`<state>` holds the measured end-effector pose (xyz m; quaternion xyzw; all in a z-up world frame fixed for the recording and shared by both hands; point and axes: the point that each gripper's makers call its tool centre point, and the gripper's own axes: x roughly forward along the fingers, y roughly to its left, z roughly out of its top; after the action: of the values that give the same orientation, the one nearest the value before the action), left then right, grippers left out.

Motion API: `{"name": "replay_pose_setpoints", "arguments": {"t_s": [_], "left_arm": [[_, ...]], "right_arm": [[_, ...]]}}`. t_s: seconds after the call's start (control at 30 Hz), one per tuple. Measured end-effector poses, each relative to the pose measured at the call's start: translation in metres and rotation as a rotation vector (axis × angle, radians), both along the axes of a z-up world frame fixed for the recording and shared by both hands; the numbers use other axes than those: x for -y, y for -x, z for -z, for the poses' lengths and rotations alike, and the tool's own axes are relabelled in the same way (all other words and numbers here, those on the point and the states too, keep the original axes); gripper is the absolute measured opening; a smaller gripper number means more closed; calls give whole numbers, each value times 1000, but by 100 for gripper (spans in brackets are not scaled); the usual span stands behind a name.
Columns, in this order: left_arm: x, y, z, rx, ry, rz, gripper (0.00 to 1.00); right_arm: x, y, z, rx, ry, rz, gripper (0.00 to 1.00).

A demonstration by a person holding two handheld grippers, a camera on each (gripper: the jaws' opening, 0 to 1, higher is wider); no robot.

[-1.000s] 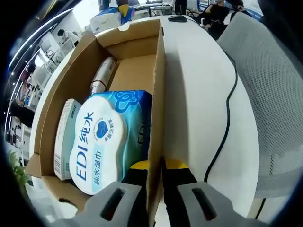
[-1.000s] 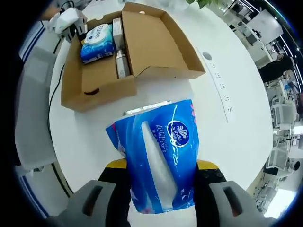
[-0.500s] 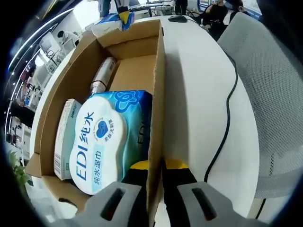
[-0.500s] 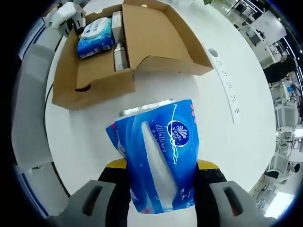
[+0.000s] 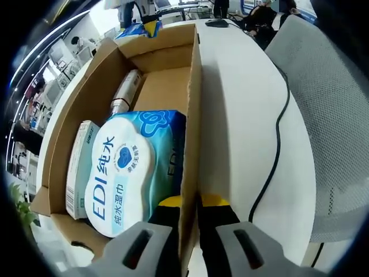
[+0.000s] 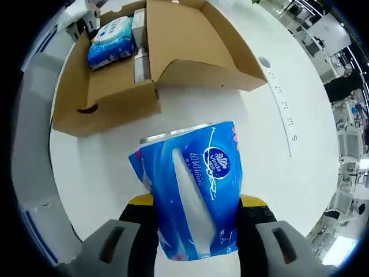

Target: Operate the shoe box by opening the lid, removing the specified soft item, and placing it in the target area until the item is outside and the box remains undamaged.

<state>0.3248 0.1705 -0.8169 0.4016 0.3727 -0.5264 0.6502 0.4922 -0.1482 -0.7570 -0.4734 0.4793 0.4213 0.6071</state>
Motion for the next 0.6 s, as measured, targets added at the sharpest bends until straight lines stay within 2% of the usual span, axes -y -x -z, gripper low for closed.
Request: {"name": "replay_pose_setpoints", "arguments": {"t_s": [0.6], "left_arm": [[0, 0, 0, 1, 2, 3, 3]], "right_arm": [[-6, 0, 23, 8, 23, -12, 51]]}}
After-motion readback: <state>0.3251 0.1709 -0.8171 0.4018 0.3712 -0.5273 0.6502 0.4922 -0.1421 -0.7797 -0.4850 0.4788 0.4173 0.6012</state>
